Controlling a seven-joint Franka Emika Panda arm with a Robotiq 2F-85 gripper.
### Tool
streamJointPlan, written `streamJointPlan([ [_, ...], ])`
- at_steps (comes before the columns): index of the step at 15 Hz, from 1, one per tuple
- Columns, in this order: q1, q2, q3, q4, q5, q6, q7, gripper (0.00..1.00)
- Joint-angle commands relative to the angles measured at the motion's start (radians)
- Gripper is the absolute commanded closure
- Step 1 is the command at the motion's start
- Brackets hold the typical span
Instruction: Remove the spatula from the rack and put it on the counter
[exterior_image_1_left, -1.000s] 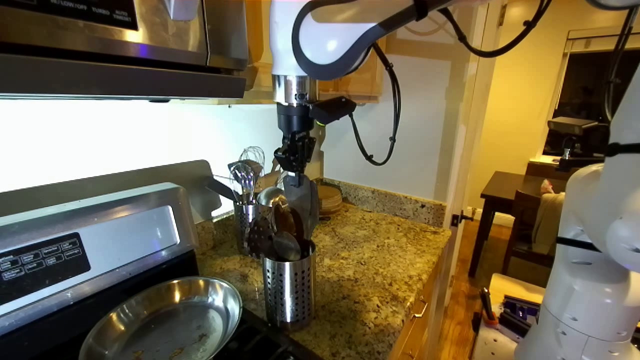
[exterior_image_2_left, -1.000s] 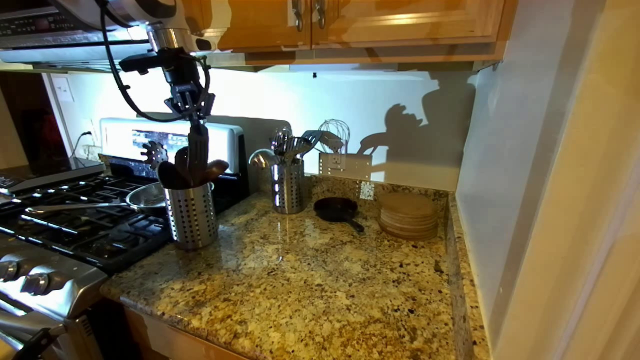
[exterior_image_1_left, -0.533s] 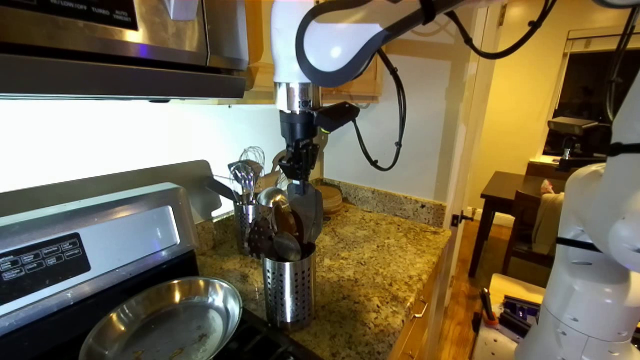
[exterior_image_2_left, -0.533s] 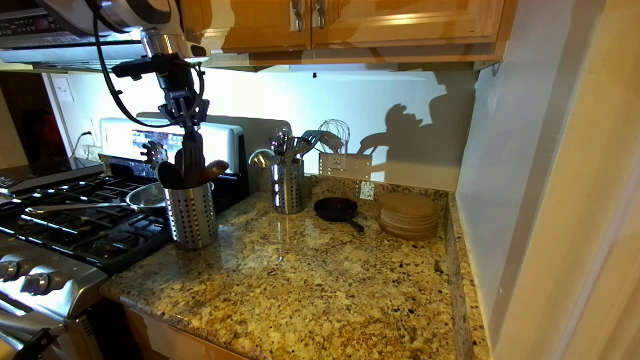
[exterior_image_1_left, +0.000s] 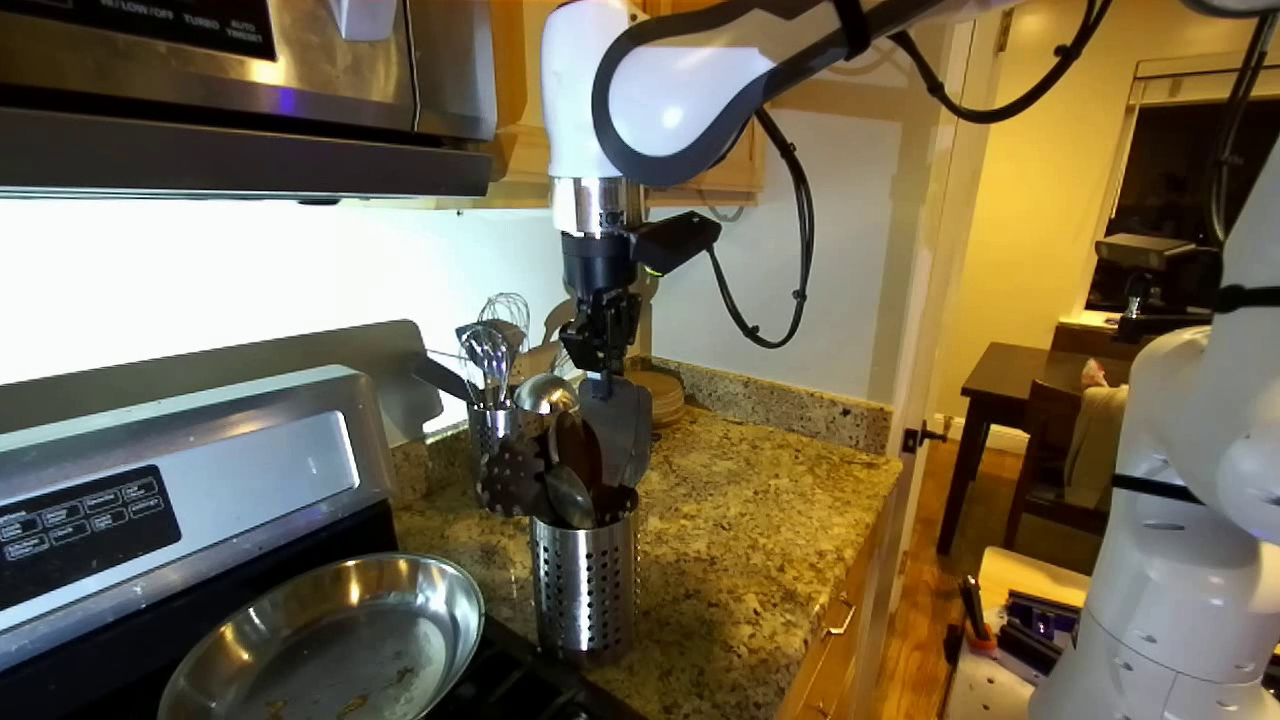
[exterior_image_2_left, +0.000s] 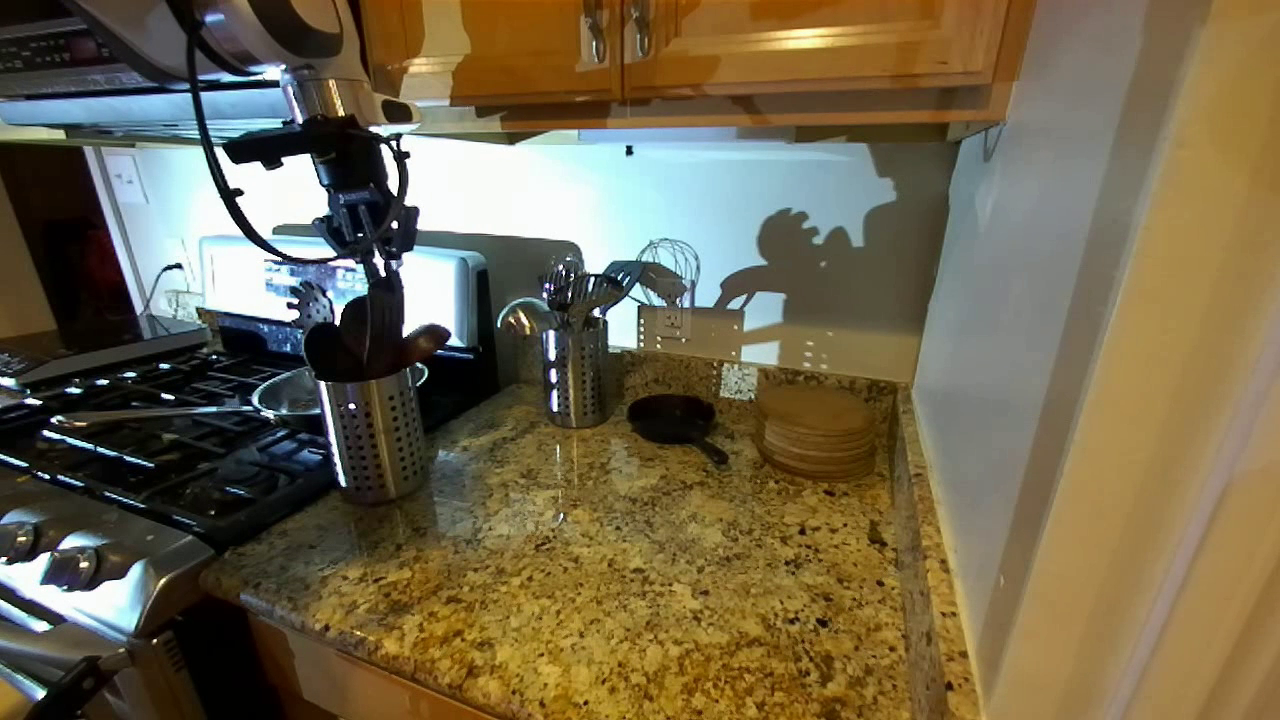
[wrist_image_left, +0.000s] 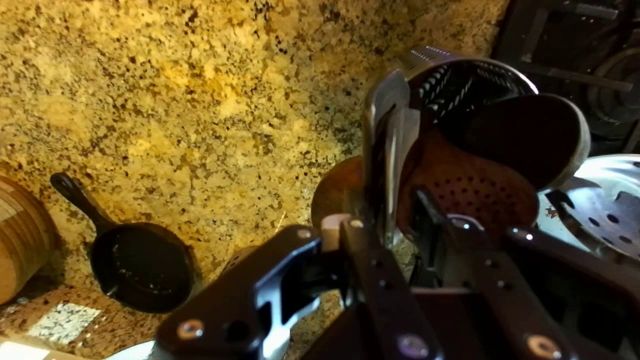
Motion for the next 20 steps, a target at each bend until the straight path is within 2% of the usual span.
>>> streamJointPlan([
  [1, 0.006, -0.026, 0.002, -0.023, -0.045, 0.017, 0.021, 0.42],
  [7, 0.014, -0.037, 0.014, -0.023, -0.078, 0.019, 0.019, 0.03],
  [8, 0.017, -0.038, 0.016, -0.022, -0.080, 0.020, 0.019, 0.01],
  [11, 0.026, -0.037, 0.025, -0.008, -0.060, 0.008, 0.013, 0.02],
  [14, 0.036, -0.032, 0.029, -0.003, -0.050, 0.005, 0.008, 0.18],
  [15, 0.037, -0.031, 0.028, -0.006, -0.045, 0.006, 0.006, 0.14],
  [20, 0.039, -0.033, 0.023, -0.016, -0.022, 0.010, -0.004, 0.16],
])
